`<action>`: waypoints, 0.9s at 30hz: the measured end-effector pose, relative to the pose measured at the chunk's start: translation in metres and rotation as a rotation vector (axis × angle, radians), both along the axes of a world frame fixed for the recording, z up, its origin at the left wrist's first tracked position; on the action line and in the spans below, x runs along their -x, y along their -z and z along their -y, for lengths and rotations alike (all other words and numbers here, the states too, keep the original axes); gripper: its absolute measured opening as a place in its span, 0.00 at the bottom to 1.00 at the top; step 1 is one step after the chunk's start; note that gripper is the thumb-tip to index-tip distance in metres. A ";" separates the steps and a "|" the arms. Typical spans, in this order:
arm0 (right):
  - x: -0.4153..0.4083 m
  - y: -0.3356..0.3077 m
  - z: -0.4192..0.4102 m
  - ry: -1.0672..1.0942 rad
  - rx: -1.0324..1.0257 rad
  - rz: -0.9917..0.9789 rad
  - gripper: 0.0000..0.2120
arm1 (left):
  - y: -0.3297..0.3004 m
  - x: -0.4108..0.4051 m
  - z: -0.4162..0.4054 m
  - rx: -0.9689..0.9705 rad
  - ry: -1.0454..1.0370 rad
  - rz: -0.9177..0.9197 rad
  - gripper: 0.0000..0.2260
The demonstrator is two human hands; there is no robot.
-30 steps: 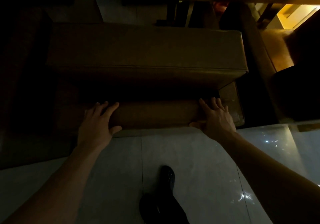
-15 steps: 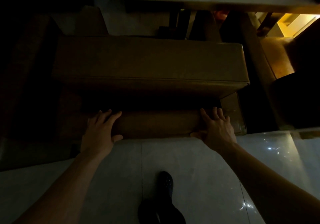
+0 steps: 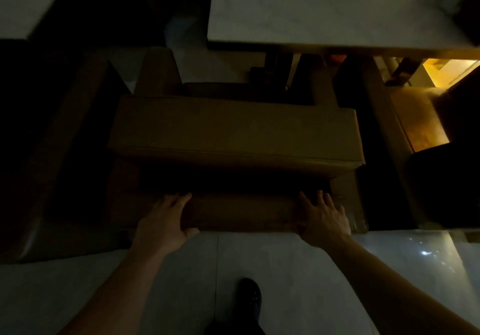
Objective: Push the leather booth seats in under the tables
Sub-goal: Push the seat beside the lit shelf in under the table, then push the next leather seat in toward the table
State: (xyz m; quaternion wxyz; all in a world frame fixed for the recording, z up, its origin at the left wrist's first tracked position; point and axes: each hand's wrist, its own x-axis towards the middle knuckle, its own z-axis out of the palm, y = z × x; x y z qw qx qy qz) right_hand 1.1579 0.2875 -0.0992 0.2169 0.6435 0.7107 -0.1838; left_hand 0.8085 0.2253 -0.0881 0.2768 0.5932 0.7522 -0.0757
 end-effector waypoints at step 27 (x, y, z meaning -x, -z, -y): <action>0.447 -0.159 0.118 -0.331 -0.093 -0.280 0.44 | -0.150 0.367 0.183 -0.374 -0.169 0.143 0.39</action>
